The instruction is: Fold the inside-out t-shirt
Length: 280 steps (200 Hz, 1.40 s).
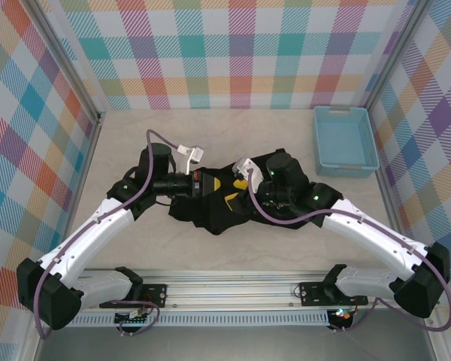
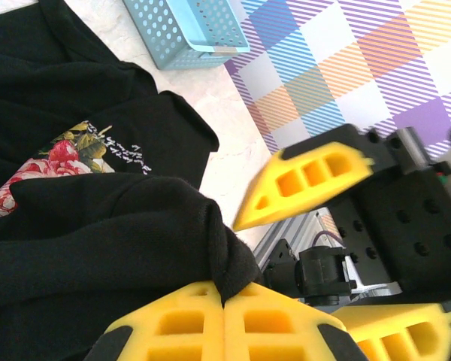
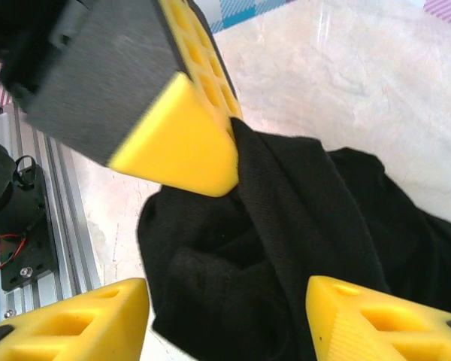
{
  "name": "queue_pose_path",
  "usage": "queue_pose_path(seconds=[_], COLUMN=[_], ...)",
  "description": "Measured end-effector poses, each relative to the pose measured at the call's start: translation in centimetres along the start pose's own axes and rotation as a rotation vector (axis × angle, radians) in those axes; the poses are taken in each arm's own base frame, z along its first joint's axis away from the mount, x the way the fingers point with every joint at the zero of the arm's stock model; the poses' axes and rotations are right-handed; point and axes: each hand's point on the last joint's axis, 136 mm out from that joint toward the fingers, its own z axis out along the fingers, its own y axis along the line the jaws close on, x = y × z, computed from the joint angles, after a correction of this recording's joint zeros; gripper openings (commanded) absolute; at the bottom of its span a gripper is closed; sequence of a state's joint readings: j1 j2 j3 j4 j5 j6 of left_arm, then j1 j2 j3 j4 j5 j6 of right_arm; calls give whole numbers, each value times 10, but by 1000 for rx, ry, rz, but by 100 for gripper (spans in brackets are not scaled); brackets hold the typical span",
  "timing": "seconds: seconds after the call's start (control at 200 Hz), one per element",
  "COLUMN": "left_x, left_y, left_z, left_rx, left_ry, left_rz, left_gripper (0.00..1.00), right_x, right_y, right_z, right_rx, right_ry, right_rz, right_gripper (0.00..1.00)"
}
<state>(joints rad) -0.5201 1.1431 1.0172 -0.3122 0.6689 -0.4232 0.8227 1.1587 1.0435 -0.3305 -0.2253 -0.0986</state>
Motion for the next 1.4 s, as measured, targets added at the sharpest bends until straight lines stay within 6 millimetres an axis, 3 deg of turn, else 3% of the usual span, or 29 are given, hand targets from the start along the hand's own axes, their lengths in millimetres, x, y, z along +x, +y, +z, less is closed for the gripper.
queue_pose_path(seconds=[0.27, 0.37, 0.55, 0.725, 0.925, 0.97, 1.04, 1.095, 1.185, 1.4], left_x=[0, 0, 1, 3, 2, 2, 2, 2, 2, 2], left_y=[0, 0, 1, 5, 6, 6, 6, 6, 6, 6], left_z=[0, 0, 1, 1, 1, 1, 1, 1, 1, 1], left_rx=[0, 0, -2, -12, -18, -18, -17, -18, -18, -17], left_ry=[0, 0, 2, 4, -1, -1, -1, -1, -1, -1], left_rz=[0, 0, -2, -8, -6, -6, -6, -7, -6, -6], left_gripper=[0, 0, 0, 0, 0, 0, 0, 0, 0, 0], right_x=[-3, -1, 0, -3, -17, -19, -17, -14, -9, 0], right_y=[5, 6, 7, 4, 3, 4, 4, 4, 6, 14], right_z=[4, 11, 16, 11, -18, -20, -20, -16, -8, 7], right_rx=[-38, -55, -70, -47, -16, -18, -21, -25, -35, -55], right_ry=[10, 25, 35, 25, -47, -55, -47, -35, -9, 43], right_rz=[-52, -59, -52, -57, -63, -65, -61, -66, -74, -107], right_gripper=[46, 34, 0, 0, 0, 9, 30, 39, 46, 50])
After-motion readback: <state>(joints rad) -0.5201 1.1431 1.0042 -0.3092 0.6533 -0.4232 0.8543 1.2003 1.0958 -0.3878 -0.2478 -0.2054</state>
